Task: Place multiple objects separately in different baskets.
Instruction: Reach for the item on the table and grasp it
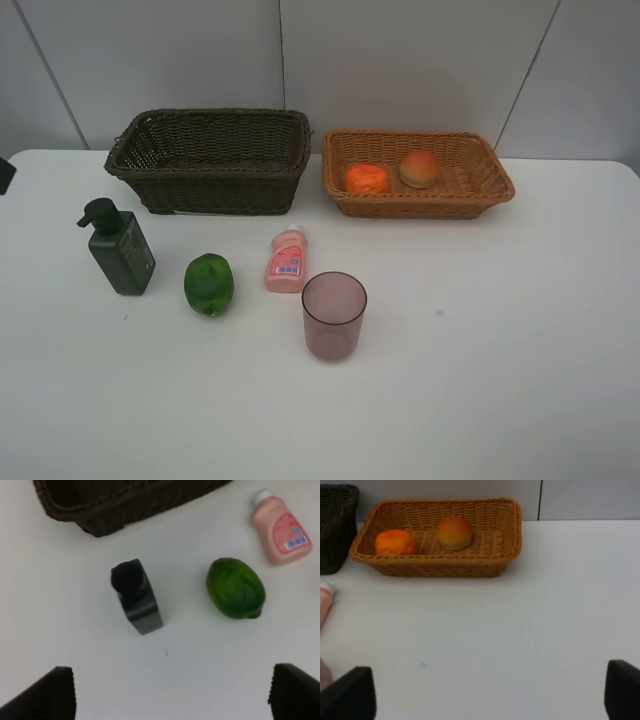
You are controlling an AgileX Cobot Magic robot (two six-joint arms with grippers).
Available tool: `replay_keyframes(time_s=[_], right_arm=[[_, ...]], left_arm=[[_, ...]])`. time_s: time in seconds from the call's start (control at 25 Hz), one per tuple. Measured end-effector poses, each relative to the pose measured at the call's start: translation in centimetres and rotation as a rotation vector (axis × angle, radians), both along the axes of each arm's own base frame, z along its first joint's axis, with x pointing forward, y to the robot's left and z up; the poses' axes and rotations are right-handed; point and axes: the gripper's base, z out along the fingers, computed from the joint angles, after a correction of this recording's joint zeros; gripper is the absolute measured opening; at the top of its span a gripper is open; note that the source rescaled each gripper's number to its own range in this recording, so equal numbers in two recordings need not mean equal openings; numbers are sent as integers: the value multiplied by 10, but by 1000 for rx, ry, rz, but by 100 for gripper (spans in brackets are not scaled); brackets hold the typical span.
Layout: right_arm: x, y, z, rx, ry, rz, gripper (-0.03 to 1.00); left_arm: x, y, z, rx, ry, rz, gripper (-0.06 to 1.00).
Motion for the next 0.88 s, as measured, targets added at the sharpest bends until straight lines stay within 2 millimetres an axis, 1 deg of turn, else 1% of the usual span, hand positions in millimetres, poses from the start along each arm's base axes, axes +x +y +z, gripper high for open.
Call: replay_keyframes(time_s=[0.16,0.24,0.4,0.56,0.76,0.88], right_arm=[[0,0,0,0,0,0,97],[0,0,0,0,0,0,97],[0,0,0,0,0,0,97],[0,0,0,0,0,0,97],[0,0,0,0,0,0,97],[0,0,0,0,0,0,97]], left_arm=[[34,-20,-15,36,111,-69,100],[51,-25,-21,41,156,-35,100],[81,-27,-32,62,214,113,100],[97,-26,-42,85,242,223,100],[115,-30,-58,107,320,269,100],[129,-34,-63,117,352,284,100]])
